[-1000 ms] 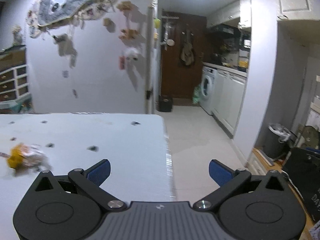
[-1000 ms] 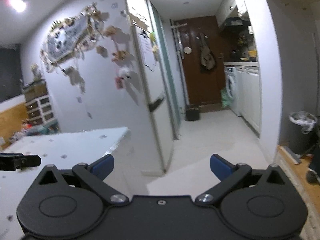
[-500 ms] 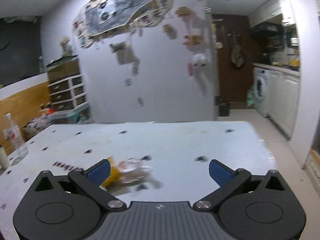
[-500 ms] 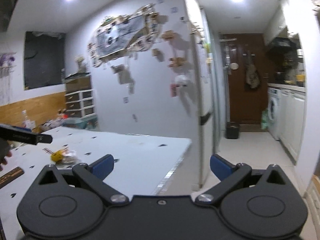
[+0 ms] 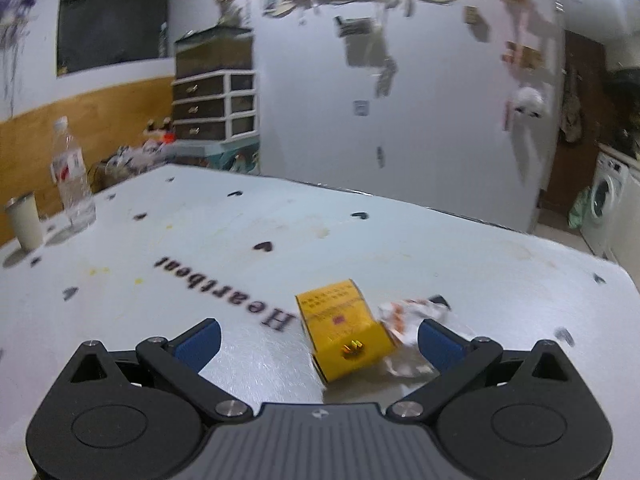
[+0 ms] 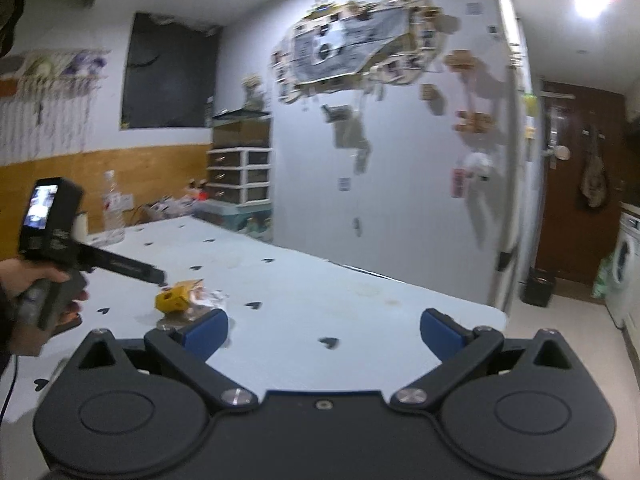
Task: Collect trash
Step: 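Grasp the yellow cigarette box with the left gripper while the right grasps the white paper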
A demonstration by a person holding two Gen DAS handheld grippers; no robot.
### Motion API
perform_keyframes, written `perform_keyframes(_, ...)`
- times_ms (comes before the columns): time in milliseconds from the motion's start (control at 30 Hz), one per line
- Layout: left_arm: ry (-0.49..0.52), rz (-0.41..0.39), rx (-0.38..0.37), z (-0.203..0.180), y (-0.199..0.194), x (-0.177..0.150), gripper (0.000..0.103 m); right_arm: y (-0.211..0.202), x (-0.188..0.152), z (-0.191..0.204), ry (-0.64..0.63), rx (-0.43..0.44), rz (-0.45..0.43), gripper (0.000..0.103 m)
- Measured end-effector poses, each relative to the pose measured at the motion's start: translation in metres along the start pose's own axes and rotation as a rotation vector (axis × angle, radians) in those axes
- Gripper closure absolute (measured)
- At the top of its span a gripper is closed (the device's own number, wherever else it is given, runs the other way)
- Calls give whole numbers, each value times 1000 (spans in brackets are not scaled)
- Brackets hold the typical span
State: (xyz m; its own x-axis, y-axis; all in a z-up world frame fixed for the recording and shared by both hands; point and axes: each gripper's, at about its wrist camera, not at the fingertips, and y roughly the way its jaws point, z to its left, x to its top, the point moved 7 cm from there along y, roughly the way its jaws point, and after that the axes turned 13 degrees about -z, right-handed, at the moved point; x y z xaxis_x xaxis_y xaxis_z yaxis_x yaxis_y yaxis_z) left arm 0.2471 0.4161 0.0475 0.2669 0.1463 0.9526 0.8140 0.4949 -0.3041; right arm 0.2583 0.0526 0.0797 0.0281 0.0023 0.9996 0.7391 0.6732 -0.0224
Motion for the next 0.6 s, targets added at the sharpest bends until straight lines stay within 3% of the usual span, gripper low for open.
perform_keyframes(233,-170,38,-41,9,42,-9,1,49,10,32,-22,75,18,0)
perform_keyframes(467,-88,49,-6,2,69,-17,6,83,4,51,3,114,45,0)
perform_keyframes(600,-112,40,-32,6,81,-23,14,95,-5,58,-2,126,67,0)
